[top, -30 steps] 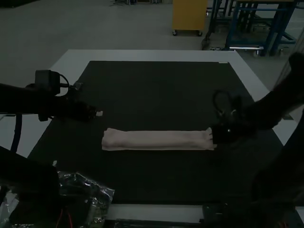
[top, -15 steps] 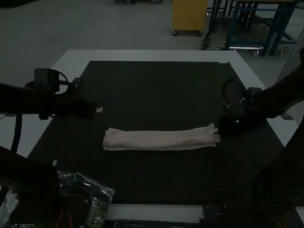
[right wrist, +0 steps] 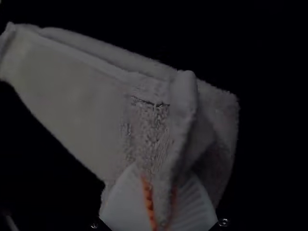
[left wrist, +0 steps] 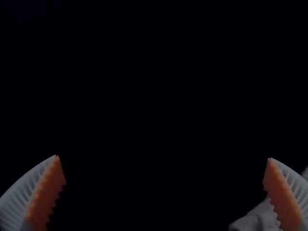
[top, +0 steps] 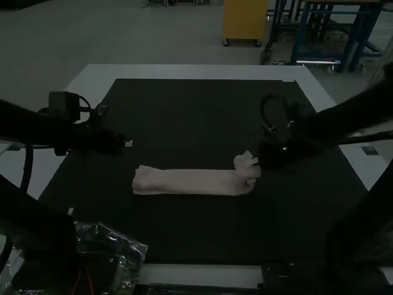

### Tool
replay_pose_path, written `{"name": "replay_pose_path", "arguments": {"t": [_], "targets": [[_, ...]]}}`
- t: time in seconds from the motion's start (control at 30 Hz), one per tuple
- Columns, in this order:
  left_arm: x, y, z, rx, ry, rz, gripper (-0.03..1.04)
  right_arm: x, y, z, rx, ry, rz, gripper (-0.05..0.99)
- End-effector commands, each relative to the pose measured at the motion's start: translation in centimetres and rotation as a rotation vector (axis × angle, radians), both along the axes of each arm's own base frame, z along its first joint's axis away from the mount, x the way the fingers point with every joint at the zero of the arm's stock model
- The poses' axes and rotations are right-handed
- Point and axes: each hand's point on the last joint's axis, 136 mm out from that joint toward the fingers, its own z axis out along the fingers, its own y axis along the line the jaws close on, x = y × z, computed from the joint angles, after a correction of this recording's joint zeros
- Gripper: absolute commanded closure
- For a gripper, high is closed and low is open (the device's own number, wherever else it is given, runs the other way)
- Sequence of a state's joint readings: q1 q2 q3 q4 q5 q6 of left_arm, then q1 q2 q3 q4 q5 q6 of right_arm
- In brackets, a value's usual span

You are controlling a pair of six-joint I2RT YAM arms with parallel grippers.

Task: Fold the towel.

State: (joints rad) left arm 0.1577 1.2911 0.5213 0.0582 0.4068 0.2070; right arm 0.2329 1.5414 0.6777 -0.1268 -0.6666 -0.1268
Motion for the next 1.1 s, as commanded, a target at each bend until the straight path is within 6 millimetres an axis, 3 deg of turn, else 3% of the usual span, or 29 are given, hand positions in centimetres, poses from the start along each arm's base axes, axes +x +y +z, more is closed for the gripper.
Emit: {"name": "replay_pose_path", "arguments": {"t": [0.0, 0.2, 0.4, 0.83, 1.07], "targets": [[0.8, 0.4, 0.8, 0.003, -0.024, 0.020, 0.04, -0.1, 3.2, 2.2, 0.068, -0.006, 0.030, 0.96], [1.1, 0.7, 0.6, 0.008, -0.033, 0.035, 0.04, -0.9, 8.5, 4.3, 0.150, -0.009, 0.102, 0.96], [1.3, 1.0, 0.5, 0.011, -0.040, 0.040, 0.04, -2.2, 12.9, 4.6, 0.195, 0.013, 0.177, 0.96], [1.3, 2.1, 0.4, 0.003, -0.054, 0.079, 0.04, -3.3, 18.9, 3.6, 0.235, 0.032, 0.272, 0.96], [1.0, 2.1, 0.0, 0.003, -0.044, 0.078, 0.04, -3.5, 21.0, 3.1, 0.244, 0.037, 0.301, 0.96]]}}
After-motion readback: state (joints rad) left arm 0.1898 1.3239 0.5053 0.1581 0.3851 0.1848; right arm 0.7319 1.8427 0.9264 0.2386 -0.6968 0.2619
